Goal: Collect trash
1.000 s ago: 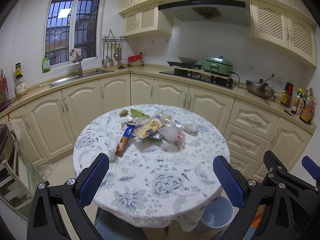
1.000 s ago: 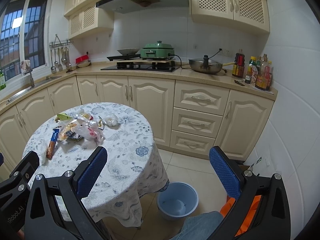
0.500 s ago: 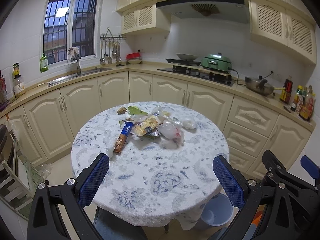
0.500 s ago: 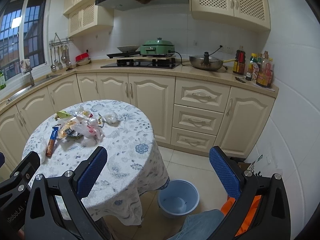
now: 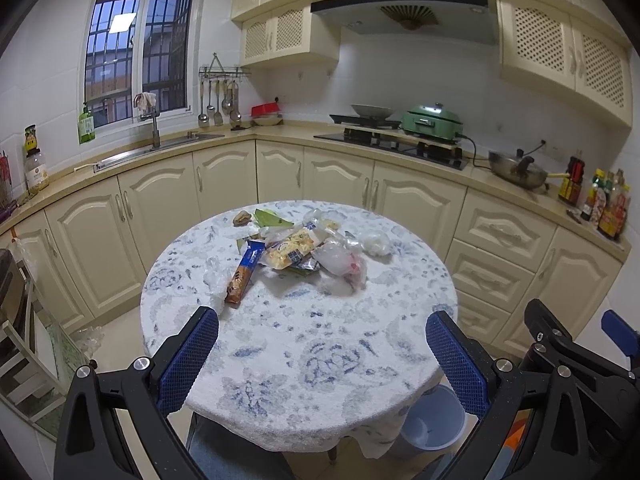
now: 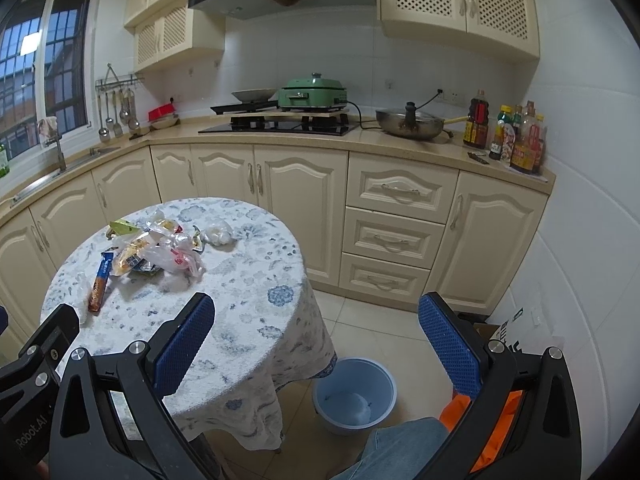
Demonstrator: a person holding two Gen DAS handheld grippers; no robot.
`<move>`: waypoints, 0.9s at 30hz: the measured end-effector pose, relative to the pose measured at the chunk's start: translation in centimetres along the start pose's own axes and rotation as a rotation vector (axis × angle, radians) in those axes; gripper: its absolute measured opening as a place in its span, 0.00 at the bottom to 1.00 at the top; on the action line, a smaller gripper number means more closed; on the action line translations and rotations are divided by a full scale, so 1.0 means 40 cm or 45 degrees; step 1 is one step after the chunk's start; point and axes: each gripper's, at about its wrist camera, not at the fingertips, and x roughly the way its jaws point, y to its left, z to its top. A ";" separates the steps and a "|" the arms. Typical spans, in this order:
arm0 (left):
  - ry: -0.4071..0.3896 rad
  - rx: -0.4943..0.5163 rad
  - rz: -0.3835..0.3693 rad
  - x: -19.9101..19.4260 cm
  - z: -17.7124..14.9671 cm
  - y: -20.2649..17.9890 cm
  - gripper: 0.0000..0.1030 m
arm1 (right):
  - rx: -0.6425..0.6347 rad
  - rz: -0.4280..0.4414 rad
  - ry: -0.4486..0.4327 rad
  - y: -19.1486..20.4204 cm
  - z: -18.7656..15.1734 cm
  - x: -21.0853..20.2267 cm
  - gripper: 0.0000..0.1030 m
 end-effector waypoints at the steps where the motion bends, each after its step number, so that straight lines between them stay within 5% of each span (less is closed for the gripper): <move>1: 0.002 0.000 -0.001 0.001 0.001 0.001 0.99 | 0.001 -0.001 0.002 -0.002 0.000 0.000 1.00; 14: 0.072 -0.043 0.035 0.070 0.023 0.050 0.99 | -0.043 0.017 0.073 0.062 0.011 0.057 1.00; 27: 0.249 -0.155 0.100 0.250 0.049 0.189 0.99 | -0.211 0.062 0.236 0.244 -0.002 0.207 1.00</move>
